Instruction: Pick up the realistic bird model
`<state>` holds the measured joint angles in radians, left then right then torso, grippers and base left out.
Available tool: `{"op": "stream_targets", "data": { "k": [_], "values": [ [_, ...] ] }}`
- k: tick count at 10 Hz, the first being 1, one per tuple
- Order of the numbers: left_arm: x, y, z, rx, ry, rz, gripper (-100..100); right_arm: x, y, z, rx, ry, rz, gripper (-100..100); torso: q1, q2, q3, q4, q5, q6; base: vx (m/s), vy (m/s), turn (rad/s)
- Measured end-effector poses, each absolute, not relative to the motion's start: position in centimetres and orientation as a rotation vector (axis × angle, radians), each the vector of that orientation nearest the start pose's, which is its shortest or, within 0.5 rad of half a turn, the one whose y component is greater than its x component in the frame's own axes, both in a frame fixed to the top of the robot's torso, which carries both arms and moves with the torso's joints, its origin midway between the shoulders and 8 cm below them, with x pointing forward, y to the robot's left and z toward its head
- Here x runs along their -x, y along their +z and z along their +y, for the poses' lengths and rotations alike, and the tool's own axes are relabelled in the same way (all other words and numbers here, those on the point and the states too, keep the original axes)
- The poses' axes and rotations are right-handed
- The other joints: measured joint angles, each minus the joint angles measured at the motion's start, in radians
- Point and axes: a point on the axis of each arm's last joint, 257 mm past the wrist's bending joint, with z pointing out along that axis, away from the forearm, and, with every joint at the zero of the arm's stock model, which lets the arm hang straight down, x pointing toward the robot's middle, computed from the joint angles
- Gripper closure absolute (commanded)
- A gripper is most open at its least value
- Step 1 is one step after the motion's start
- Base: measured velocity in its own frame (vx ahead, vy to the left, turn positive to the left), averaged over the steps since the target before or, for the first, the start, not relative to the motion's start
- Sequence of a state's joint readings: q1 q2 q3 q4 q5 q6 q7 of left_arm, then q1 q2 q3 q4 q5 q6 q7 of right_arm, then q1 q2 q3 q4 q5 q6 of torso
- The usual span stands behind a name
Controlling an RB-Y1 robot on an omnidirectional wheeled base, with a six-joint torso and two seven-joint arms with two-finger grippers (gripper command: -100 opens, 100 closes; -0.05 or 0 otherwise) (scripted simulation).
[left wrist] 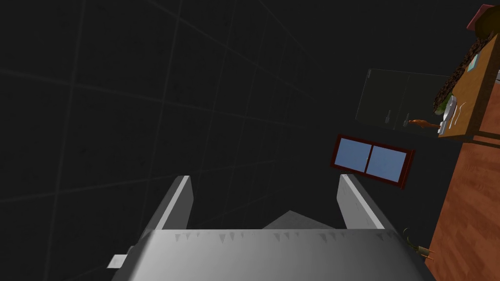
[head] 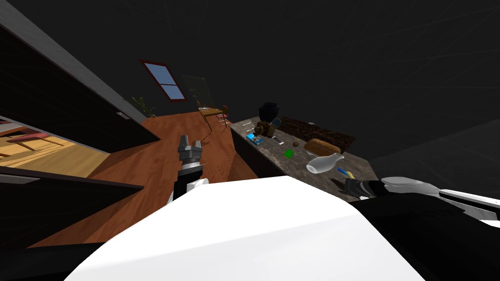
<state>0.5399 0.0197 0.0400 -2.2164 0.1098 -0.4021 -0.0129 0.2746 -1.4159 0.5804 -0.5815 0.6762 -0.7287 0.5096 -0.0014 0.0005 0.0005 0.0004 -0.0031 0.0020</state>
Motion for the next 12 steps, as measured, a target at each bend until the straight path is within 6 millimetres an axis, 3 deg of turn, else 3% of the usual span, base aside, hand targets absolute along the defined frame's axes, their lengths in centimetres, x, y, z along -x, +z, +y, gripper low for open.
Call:
{"op": "stream_targets", "data": {
  "k": [5, 6, 10, 11, 12],
  "values": [
    [-36.02, -3.69, 31.51, 0.864, -1.254, 0.691, 0, -9.93, -34.31, -78.05, 1.009, -0.467, 2.796, -100, -0.001, -0.001, -0.001, 0.000, -0.004, 0.000, -0.007, 0.005, 0.010],
    [-36.02, -3.69, 31.51, 0.864, -1.254, 0.691, 0, -9.94, -34.31, -78.03, 1.011, -0.464, 2.796, 100, -0.001, -0.001, -0.001, 0.000, -0.004, 0.000, 0.000, 0.000, 0.000],
    [-36.02, -3.69, 31.51, 0.864, -1.254, 0.691, 0, -9.88, -34.45, -77.90, 1.011, -0.458, 2.797, 100, -0.002, -0.002, -0.001, 0.000, -0.003, -0.001, 0.000, 0.000, 0.000],
    [-36.02, -3.69, 31.51, 0.864, -1.254, 0.691, 0, -9.88, -34.45, -77.90, 1.011, -0.458, 2.797, 0, -0.002, -0.002, -0.001, 0.000, -0.003, -0.001, 0.000, 0.000, 0.000],
    [-36.02, -3.69, 31.51, 0.864, -1.254, 0.691, 0, -9.88, -34.45, -77.90, 1.011, -0.458, 2.797, 100, -0.002, -0.002, -0.001, 0.000, -0.003, -0.001, 0.012, -0.005, -0.017]
  ]
}}
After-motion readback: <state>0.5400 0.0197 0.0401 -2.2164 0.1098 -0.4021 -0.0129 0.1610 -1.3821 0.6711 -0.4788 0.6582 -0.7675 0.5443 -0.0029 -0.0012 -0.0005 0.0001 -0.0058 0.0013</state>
